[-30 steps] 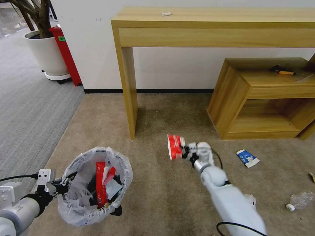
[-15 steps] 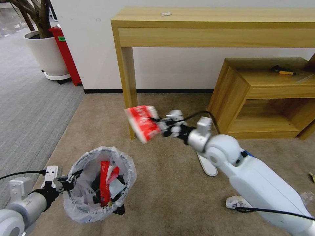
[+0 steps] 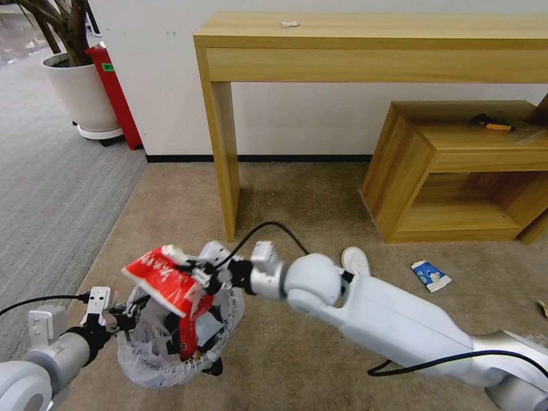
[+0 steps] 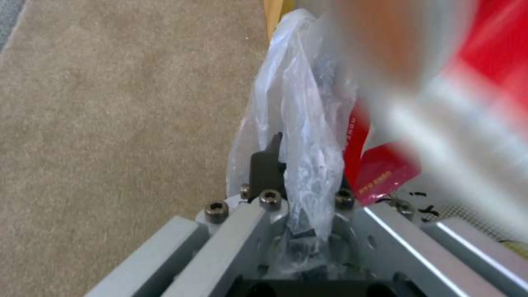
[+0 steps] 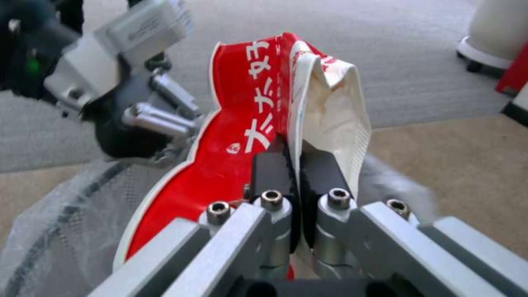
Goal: Pick up the trash bin and place the garbage on the floor into it.
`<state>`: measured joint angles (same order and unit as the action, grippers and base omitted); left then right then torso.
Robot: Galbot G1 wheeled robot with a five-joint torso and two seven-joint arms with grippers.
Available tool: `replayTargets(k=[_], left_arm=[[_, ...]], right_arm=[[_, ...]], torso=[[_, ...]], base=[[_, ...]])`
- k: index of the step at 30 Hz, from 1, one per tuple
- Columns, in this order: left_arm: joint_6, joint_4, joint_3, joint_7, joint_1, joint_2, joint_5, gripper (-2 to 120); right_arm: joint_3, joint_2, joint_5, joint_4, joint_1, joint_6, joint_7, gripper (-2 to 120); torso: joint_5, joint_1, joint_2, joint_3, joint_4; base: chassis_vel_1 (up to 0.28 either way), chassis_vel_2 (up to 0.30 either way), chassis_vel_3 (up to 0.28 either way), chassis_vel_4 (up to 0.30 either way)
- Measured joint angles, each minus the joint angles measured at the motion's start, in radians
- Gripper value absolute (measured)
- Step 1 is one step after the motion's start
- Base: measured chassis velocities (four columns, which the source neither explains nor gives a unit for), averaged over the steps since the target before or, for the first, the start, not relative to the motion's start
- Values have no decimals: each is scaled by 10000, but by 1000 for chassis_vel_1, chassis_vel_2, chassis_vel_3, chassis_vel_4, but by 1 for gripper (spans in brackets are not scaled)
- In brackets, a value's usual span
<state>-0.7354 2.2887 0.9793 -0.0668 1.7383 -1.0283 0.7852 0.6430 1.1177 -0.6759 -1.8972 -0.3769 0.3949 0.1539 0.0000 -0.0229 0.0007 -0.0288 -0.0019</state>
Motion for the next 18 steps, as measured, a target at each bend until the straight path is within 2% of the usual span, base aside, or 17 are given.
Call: replayTargets(k=[2, 6, 8, 10, 11, 14, 15, 17, 18], left_arm=[[0, 0, 0, 0, -1, -1, 1, 0], [-2, -7, 105, 10, 23, -20, 19, 0], [-2, -6, 139, 6, 27, -20, 34, 0], [-2, -8, 160, -9, 28, -15, 40, 0], [-2, -8, 160, -9, 28, -15, 40, 0], [-1, -9, 163, -36, 20, -16, 47, 0], [-1, -9, 163, -36, 20, -16, 47, 0], [-2, -11, 164, -39, 18, -18, 50, 0], [-2, -11, 164, -39, 18, -18, 50, 0]], right_arm=[[63, 48, 17, 15, 16, 18, -23, 2], [350, 352, 90, 157, -5, 61, -418, 21], [351, 357, 89, 157, -47, 64, -450, 25], [352, 315, 81, 131, -148, 64, -534, 36], [352, 315, 81, 131, -148, 64, -534, 36], [347, 204, 72, 55, -308, 65, -623, 51], [347, 204, 72, 55, -308, 65, -623, 51], [323, 160, 66, 14, -406, 66, -723, 61], [323, 160, 66, 14, -406, 66, -723, 61]], torso=[[0, 0, 0, 0, 0], [1, 0, 0, 0, 0], [1, 0, 0, 0, 0], [1, 0, 0, 0, 0], [1, 0, 0, 0, 0], [1, 0, 0, 0, -1], [1, 0, 0, 0, -1], [3, 0, 0, 0, 0], [3, 0, 0, 0, 0]], base=[[0, 0, 0, 0], [0, 0, 0, 0], [0, 0, 0, 0], [0, 0, 0, 0], [0, 0, 0, 0], [0, 0, 0, 0], [0, 0, 0, 0], [0, 0, 0, 0], [0, 0, 0, 0]])
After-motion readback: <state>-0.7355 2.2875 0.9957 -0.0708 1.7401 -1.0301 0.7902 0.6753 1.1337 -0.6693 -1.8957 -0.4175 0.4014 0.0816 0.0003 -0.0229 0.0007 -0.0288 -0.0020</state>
